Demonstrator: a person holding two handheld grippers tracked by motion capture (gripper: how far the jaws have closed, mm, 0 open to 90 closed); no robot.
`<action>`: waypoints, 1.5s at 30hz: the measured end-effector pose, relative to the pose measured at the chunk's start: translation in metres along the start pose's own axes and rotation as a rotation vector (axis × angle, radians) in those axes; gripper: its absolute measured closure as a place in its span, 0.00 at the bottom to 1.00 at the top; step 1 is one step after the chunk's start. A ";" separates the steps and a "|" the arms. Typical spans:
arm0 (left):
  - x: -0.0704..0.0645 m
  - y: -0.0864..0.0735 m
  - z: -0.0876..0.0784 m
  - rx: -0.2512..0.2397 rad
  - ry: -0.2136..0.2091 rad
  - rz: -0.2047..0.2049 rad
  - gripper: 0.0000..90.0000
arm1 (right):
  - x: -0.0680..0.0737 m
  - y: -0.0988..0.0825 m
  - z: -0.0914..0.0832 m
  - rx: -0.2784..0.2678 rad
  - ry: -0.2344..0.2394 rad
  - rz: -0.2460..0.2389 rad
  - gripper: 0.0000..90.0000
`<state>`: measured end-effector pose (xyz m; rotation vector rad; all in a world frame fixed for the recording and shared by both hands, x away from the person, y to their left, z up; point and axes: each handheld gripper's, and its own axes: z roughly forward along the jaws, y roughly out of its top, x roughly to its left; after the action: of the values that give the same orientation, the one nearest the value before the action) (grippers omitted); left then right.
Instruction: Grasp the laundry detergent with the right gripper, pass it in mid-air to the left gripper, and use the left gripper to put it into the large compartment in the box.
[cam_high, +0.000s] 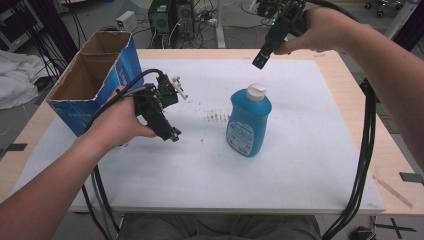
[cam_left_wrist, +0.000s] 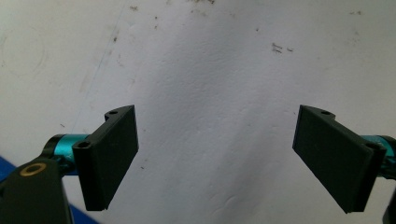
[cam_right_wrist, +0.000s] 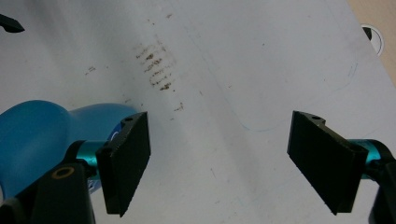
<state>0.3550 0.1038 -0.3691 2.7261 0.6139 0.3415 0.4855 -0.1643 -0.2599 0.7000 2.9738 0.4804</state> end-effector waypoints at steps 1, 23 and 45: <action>0.000 0.000 0.000 0.001 -0.002 0.002 0.16 | 0.000 0.000 -0.001 -0.001 -0.002 0.002 0.23; -0.003 0.002 -0.001 0.004 -0.009 0.011 0.16 | 0.016 -0.046 -0.038 -0.151 -0.013 0.045 0.23; 0.000 -0.003 -0.004 -0.003 -0.008 0.003 0.16 | 0.068 -0.111 -0.042 -0.313 -0.004 0.082 0.23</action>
<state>0.3528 0.1073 -0.3662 2.7241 0.6072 0.3322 0.3717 -0.2409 -0.2528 0.7869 2.7784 0.9222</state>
